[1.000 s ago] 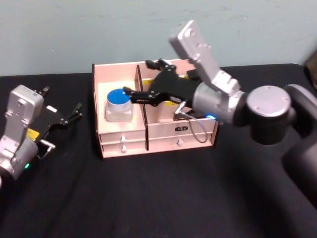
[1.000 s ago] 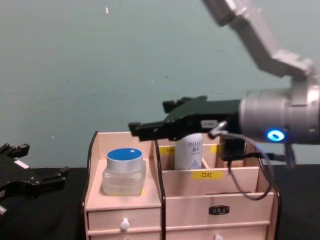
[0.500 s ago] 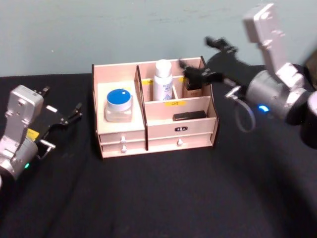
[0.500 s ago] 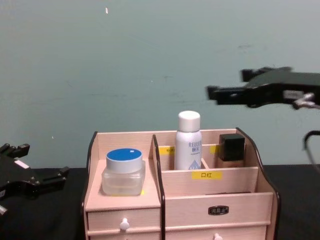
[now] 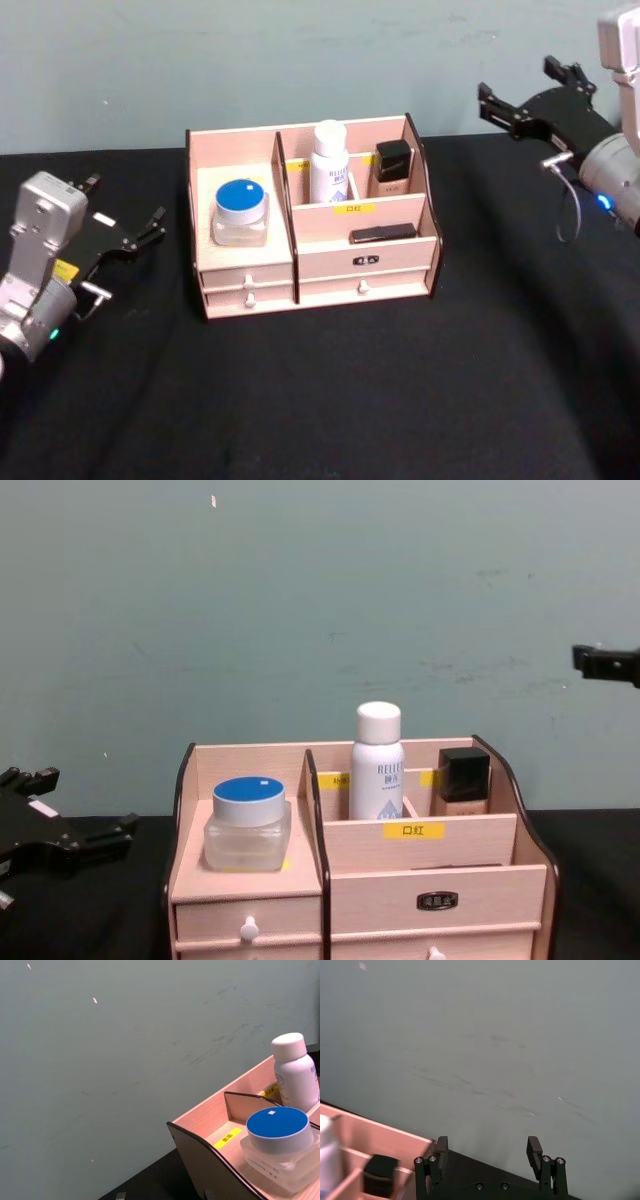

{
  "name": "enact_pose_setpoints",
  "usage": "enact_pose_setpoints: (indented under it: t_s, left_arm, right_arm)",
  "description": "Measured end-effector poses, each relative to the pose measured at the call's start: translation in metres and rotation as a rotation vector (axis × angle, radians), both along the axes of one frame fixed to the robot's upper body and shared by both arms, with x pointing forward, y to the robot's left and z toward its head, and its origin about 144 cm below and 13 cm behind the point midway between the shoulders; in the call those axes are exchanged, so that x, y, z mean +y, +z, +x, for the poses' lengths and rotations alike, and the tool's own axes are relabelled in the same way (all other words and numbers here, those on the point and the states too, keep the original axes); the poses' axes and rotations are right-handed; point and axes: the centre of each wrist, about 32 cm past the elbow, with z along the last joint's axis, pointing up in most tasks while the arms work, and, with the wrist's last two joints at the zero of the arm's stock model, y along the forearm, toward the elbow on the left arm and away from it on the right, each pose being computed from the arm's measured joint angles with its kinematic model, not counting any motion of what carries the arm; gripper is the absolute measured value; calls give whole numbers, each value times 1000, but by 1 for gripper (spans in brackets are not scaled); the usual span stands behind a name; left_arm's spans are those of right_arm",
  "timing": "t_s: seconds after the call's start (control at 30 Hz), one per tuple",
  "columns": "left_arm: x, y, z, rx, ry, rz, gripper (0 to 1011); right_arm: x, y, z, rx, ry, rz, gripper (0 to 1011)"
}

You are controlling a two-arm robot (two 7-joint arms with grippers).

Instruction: Pick up the facial cleanser and watermelon frost from the table and place them into the tiered storage box.

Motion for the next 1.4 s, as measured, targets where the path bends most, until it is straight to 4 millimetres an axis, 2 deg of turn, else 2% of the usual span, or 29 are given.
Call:
enact_pose_setpoints:
  t_s: [0.13, 0.57, 1.4]
  left_arm:
    - [0, 0, 0, 0, 0, 0, 1010]
    - [0, 0, 0, 0, 0, 0, 1009]
    - [0, 0, 0, 0, 0, 0, 1009]
  right_arm:
    - [-7, -11, 6, 17, -44, -11, 1002]
    - [-10, -45, 8, 108, -70, -35, 1002]
    - [-9, -41, 8, 100, -62, -34, 1003]
